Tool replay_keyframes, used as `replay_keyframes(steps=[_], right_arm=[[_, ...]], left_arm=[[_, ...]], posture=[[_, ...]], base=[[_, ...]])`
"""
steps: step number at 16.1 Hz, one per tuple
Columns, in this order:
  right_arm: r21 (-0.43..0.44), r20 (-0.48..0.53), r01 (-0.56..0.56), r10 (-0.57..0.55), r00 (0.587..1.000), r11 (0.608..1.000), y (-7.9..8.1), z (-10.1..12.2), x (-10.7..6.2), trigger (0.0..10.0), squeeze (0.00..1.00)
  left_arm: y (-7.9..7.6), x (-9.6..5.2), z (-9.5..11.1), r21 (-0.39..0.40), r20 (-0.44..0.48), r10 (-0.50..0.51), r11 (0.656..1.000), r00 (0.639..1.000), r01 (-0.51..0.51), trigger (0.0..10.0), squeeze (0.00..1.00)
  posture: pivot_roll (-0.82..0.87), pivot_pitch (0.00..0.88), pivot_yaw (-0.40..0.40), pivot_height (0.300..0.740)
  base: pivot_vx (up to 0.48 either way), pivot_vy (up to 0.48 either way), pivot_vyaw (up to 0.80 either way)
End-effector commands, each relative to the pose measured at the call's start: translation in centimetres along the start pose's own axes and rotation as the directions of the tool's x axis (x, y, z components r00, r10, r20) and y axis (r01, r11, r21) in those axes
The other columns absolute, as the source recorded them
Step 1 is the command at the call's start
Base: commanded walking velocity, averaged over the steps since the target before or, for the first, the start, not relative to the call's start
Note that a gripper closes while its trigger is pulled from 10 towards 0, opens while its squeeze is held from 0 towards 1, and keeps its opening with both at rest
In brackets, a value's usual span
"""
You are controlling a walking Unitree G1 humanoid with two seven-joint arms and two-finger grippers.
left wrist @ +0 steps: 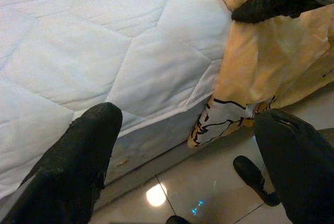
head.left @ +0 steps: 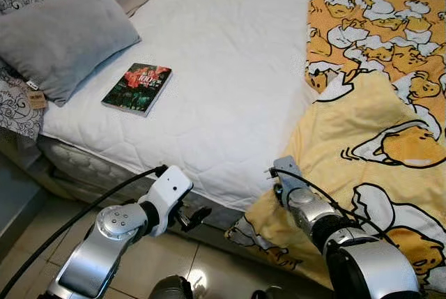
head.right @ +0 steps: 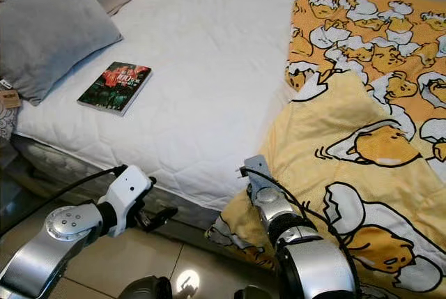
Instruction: Clean up the room
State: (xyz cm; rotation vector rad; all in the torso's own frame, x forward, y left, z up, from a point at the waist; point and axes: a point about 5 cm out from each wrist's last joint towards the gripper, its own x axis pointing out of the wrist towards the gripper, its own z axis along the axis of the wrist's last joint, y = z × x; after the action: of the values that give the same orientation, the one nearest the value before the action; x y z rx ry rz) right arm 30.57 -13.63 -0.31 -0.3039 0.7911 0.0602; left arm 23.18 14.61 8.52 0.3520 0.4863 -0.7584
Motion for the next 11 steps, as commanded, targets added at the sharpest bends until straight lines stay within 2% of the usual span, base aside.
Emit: replay_keyframes(steps=[1, 11], right_arm=[[0.03, -0.006, -0.014, 0.014, 1.0, 0.999, -0.2, -0.5, 0.0, 0.0, 0.0], [0.057, -0.005, -0.037, 0.038, 0.999, 0.998, -1.6, -0.8, 0.1, 0.0, 0.0]], left_arm=[[0.1, 0.2, 0.3, 0.019, 0.007, 0.002, 1.0, 1.0, -0.002, 10.0, 0.0], [0.3, 0.1, 0.3, 0.015, 0.011, -0.013, 1.0, 1.0, 0.013, 10.0, 0.0]], posture=[[0.13, 0.036, -0.037, 0.74], [0.12, 0.043, -0.034, 0.74]], base=[[0.0, 0.0, 0.0], [0.0, 0.0, 0.0]])
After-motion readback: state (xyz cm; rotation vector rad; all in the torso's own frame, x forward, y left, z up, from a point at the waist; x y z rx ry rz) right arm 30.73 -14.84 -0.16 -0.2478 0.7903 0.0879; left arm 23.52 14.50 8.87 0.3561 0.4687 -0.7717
